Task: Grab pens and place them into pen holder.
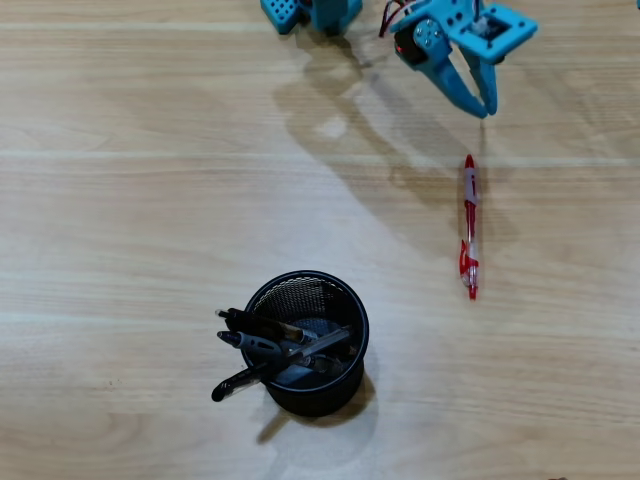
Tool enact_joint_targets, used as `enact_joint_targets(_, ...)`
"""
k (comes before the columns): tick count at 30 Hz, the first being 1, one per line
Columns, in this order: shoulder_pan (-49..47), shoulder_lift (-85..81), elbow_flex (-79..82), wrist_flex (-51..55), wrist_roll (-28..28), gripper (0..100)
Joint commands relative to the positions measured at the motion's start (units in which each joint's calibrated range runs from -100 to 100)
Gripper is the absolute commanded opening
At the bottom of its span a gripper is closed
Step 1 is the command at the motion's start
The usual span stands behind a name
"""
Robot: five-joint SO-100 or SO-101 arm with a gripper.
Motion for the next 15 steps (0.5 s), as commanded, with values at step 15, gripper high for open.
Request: enact_joint_targets(15, 0.39, 34.15, -55.89, 43.08, -7.34, 2)
